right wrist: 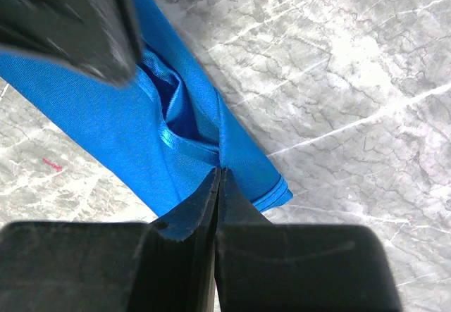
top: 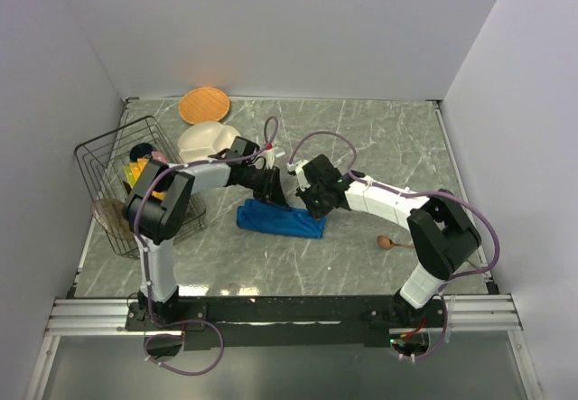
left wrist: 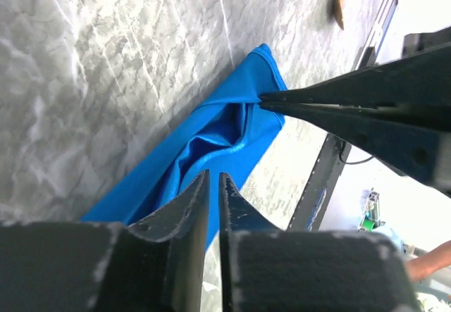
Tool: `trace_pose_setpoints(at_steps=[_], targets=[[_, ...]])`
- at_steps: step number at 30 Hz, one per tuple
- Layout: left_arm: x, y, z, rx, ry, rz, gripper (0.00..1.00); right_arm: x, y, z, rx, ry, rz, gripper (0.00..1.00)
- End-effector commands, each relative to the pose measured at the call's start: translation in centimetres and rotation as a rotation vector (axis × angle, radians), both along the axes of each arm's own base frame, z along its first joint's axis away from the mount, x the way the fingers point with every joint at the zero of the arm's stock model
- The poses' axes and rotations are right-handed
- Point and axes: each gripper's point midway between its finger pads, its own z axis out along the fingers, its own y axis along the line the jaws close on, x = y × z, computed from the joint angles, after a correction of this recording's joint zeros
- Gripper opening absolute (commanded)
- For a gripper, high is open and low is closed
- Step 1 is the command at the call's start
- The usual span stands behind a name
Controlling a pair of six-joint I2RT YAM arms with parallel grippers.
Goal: Fold the napkin into a case and place the utensils inside
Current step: Stuff the top corner of the smaller-rectangle-folded napkin into the folded napkin.
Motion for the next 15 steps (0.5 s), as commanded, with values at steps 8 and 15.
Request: trace_pose_setpoints(at_steps=[8,15], targets=[[-0.6,-2.8,1.8,-0.039,0.006,-0.015,0.04,0.9,0.2,0.9,0.015,-0.034,-0.016,0.00],[-0.3,-4.9,0.0,-0.026,0.043,-0.025,0.01,1.2,0.2,0.9,0.015,-0.034,-0.028,0.00]])
